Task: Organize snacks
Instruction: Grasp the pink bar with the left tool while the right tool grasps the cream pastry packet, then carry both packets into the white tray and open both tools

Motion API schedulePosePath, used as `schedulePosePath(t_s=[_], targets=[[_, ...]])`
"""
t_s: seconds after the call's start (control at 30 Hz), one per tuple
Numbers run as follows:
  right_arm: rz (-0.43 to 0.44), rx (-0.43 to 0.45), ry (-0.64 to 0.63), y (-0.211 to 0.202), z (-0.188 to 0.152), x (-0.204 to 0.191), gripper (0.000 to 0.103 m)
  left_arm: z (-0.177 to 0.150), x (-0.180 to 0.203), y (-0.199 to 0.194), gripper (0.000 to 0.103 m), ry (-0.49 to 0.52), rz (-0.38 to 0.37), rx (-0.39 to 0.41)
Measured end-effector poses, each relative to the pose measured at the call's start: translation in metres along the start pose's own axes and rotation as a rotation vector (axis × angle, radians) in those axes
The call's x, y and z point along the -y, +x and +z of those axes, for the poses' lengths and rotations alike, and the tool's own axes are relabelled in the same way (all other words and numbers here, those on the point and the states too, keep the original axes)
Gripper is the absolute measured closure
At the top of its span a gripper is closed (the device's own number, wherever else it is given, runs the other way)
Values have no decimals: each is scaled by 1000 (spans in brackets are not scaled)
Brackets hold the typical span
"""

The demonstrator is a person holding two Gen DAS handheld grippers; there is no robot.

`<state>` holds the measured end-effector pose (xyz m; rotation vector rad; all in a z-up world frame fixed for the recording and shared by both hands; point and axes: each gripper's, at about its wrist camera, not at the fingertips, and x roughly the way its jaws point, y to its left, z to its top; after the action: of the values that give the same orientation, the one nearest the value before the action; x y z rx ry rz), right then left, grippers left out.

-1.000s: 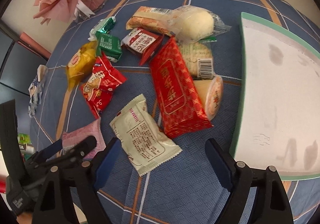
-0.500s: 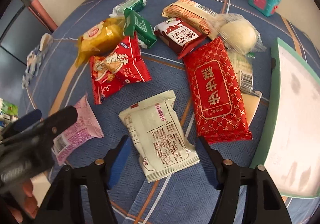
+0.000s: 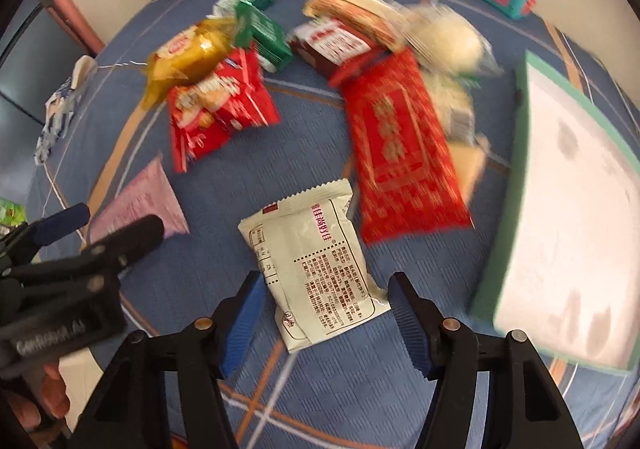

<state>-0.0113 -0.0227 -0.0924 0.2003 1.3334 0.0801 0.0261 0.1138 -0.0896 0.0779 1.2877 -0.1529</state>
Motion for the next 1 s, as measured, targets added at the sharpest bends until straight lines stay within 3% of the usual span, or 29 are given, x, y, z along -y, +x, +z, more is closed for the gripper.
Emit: schedulePosePath(t_s=[0.2, 0.33, 0.37, 0.53, 0.73, 1.0], targets=[[-1, -28, 49, -3, -17, 12, 42, -9, 10, 12, 30, 27, 13, -37], [2, -28, 54, -3, -21, 16, 43, -17, 12, 19, 59, 19, 4, -58], [3, -25, 55, -3, -22, 17, 44, -22, 10, 22, 61, 15, -2, -54], [22, -14, 61, -9, -16, 17, 54, -25, 14, 18, 64, 22, -8, -27], [68, 13, 98, -20, -10, 29, 54, -31, 20, 1, 65, 27, -12, 14], [138, 127, 146, -62, -8, 48, 54, -26, 25, -48, 65, 29, -40, 109]])
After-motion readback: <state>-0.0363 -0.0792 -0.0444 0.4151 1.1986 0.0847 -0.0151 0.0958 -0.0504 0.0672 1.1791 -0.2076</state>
